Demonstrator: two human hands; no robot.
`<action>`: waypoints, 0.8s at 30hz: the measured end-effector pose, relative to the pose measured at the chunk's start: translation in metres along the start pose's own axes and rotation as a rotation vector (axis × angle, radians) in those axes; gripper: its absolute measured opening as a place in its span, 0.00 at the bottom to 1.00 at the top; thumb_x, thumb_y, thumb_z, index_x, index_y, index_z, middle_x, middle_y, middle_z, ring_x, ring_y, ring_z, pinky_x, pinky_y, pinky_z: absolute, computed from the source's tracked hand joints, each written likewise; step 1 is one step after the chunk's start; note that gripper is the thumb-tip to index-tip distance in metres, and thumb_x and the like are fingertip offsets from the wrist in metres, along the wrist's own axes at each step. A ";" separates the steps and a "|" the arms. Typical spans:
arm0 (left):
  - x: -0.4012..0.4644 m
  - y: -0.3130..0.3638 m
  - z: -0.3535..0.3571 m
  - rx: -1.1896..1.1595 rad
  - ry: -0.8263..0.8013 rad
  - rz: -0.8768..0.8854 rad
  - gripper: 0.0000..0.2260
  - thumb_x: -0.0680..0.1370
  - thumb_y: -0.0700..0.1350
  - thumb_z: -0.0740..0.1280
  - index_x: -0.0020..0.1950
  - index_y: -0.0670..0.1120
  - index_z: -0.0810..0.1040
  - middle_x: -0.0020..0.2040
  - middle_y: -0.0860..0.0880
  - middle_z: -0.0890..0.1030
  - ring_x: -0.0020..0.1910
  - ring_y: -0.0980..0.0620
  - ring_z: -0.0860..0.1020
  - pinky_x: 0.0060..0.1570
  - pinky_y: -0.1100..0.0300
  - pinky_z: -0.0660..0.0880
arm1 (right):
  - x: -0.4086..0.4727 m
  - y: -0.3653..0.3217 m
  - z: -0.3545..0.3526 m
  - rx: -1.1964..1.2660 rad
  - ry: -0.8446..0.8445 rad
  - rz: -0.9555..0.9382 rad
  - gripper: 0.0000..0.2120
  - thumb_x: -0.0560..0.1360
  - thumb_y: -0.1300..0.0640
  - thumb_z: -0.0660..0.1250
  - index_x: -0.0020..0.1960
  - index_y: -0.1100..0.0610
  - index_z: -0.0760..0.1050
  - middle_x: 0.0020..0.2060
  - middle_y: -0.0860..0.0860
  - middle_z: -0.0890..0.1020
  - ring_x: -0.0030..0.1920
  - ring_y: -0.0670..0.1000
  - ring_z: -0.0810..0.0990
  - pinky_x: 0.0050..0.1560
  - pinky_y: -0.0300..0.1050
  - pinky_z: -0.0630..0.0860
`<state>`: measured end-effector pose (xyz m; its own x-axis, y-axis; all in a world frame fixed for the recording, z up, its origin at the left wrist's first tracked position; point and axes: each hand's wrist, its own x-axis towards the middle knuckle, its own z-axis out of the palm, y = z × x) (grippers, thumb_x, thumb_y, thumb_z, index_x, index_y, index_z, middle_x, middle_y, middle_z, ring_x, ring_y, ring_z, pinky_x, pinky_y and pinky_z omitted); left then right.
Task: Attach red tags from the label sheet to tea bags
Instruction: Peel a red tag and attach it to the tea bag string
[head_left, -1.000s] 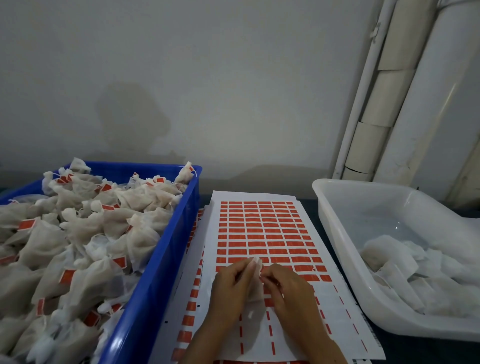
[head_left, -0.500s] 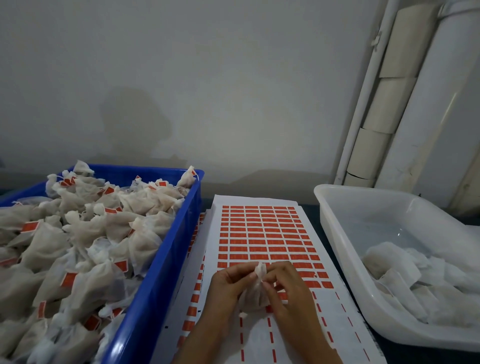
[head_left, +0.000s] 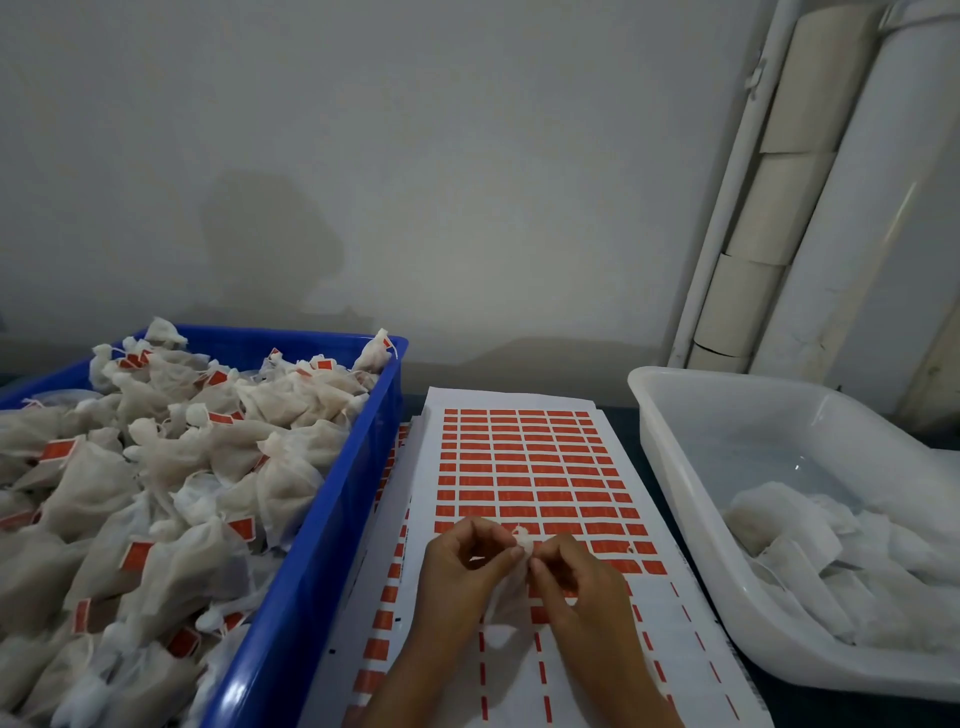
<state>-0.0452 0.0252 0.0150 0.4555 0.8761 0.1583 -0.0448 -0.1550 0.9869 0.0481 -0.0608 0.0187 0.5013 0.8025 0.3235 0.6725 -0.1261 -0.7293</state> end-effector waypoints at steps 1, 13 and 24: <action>0.000 0.000 0.001 0.009 0.000 0.009 0.05 0.71 0.37 0.71 0.40 0.46 0.79 0.39 0.51 0.82 0.42 0.51 0.81 0.43 0.66 0.79 | -0.001 -0.001 0.000 0.008 -0.003 0.006 0.04 0.74 0.54 0.65 0.47 0.47 0.72 0.43 0.40 0.78 0.42 0.42 0.79 0.49 0.26 0.71; -0.001 -0.003 0.003 0.082 0.072 0.127 0.08 0.71 0.40 0.72 0.42 0.50 0.74 0.40 0.55 0.81 0.41 0.55 0.80 0.43 0.68 0.78 | 0.001 -0.001 0.000 -0.043 -0.021 -0.037 0.09 0.76 0.55 0.62 0.55 0.54 0.75 0.53 0.47 0.80 0.51 0.45 0.77 0.60 0.36 0.72; -0.003 -0.004 0.003 0.124 0.023 0.258 0.07 0.70 0.43 0.73 0.41 0.52 0.76 0.42 0.63 0.80 0.45 0.59 0.79 0.42 0.71 0.76 | 0.003 0.002 0.000 0.021 0.092 -0.041 0.03 0.75 0.58 0.64 0.48 0.53 0.75 0.43 0.36 0.72 0.43 0.43 0.75 0.52 0.28 0.70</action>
<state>-0.0432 0.0219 0.0101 0.4225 0.8105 0.4057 -0.0464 -0.4277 0.9027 0.0508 -0.0582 0.0182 0.5223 0.7494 0.4070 0.6827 -0.0815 -0.7261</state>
